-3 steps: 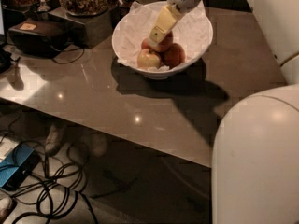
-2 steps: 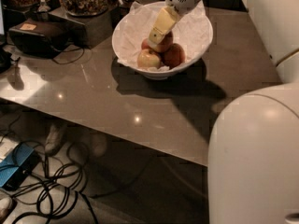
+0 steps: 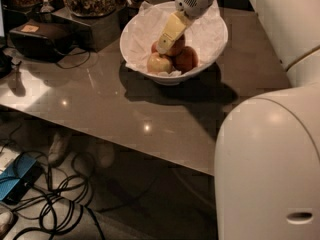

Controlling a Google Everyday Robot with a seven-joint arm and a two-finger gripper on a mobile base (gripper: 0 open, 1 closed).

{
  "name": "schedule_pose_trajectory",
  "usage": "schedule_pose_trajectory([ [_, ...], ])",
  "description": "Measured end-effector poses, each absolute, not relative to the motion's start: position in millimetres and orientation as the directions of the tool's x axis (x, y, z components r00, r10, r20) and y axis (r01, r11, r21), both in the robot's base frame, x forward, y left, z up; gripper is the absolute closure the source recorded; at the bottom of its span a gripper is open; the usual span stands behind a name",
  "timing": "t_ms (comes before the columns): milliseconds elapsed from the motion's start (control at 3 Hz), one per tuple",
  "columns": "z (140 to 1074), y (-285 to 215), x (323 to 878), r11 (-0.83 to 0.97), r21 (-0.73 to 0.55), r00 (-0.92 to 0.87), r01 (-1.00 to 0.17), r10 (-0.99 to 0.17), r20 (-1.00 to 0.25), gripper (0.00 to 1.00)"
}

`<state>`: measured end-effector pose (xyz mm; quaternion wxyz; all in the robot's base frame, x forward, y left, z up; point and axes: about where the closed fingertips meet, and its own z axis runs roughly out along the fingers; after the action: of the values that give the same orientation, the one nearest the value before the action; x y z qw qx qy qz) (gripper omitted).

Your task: Pick apple from white bowl

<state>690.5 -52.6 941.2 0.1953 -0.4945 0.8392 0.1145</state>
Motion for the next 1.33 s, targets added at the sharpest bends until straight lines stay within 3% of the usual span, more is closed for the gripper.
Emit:
schedule_pose_trajectory([
  [1000, 921.9, -45.6, 694.8, 0.471, 0.039, -0.44, -0.881, -0.788, -0.431, 0.12],
  [1333, 917.7, -44.0, 695.1, 0.469, 0.044, -0.441, -0.882, -0.788, -0.429, 0.27],
])
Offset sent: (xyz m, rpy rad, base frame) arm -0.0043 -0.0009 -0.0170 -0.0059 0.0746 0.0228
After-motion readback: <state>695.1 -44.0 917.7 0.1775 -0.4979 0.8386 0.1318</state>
